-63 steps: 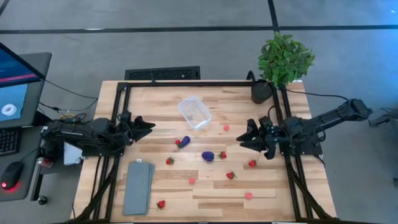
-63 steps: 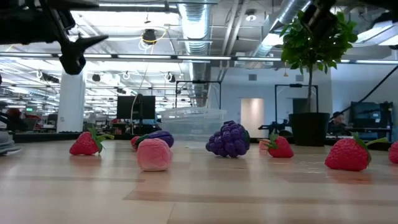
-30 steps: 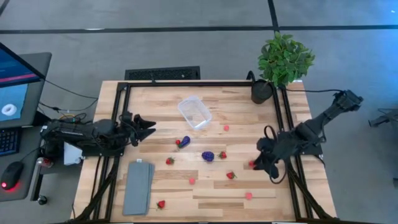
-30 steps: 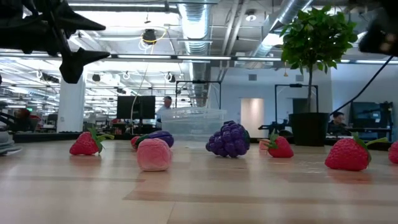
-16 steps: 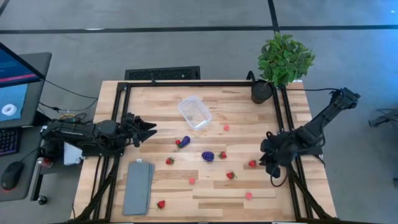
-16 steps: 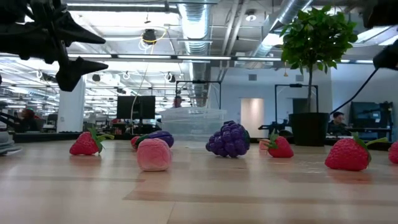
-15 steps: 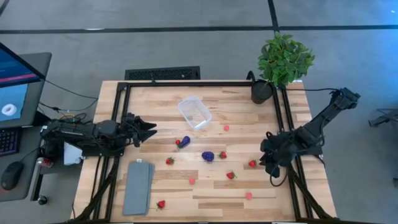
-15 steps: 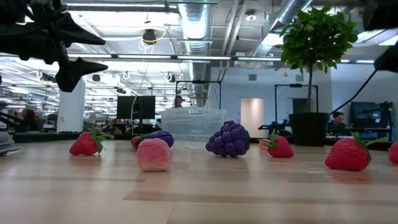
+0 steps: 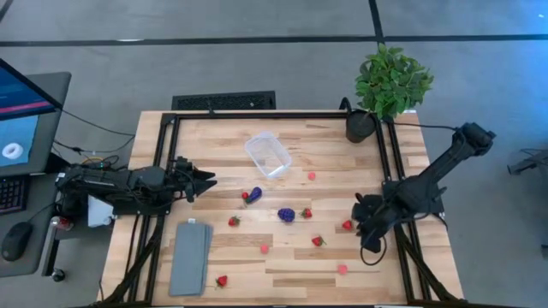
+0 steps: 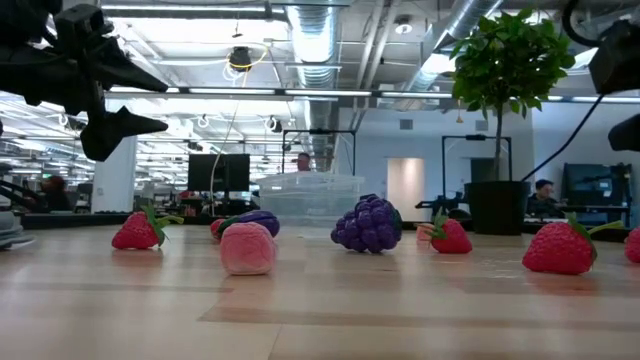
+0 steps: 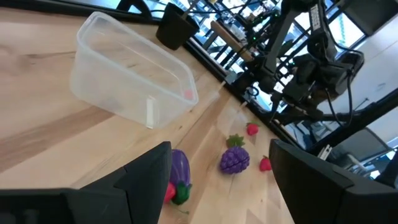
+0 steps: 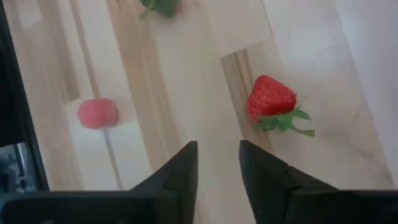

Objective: Pick and placing Produce into tupperware
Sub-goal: Put the strawberry into the transparent container

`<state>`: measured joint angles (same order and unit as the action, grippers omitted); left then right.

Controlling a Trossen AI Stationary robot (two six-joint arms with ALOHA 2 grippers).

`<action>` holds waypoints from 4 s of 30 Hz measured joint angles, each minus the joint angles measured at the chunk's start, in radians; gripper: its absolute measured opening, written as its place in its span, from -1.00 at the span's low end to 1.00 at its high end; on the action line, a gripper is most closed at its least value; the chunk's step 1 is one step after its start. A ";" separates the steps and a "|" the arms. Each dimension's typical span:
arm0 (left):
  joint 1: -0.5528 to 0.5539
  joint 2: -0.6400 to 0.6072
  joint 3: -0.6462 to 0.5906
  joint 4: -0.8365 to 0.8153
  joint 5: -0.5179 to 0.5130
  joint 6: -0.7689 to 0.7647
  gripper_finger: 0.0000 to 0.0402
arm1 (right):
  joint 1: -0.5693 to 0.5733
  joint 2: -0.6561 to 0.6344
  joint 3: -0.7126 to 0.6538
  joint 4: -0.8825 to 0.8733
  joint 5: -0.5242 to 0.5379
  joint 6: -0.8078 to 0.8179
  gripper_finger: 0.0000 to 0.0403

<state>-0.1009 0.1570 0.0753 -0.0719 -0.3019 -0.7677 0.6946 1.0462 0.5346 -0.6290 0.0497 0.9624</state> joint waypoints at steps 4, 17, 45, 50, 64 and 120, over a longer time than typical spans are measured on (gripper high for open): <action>0.000 0.000 0.000 0.000 -0.001 -0.001 0.30 | -0.013 0.026 0.000 0.024 0.000 0.017 0.04; 0.000 0.000 0.000 -0.010 -0.024 -0.007 0.30 | -0.055 0.034 0.001 0.040 0.007 -0.040 0.37; 0.000 0.000 0.000 -0.055 -0.054 -0.050 0.30 | -0.142 0.154 0.002 0.046 0.030 -0.266 0.37; 0.000 0.000 0.000 -0.064 -0.063 -0.050 0.30 | -0.144 0.165 0.002 0.043 0.030 -0.288 0.37; 0.000 0.000 0.000 -0.070 -0.071 -0.050 0.30 | -0.155 0.277 0.002 0.069 0.026 -0.290 0.37; 0.000 0.000 0.000 -0.074 -0.080 -0.043 0.30 | -0.161 0.296 0.001 0.087 0.024 -0.281 -0.01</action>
<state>-0.1008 0.1570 0.0757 -0.1455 -0.3820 -0.8103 0.5335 1.3418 0.5354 -0.5415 0.0735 0.6811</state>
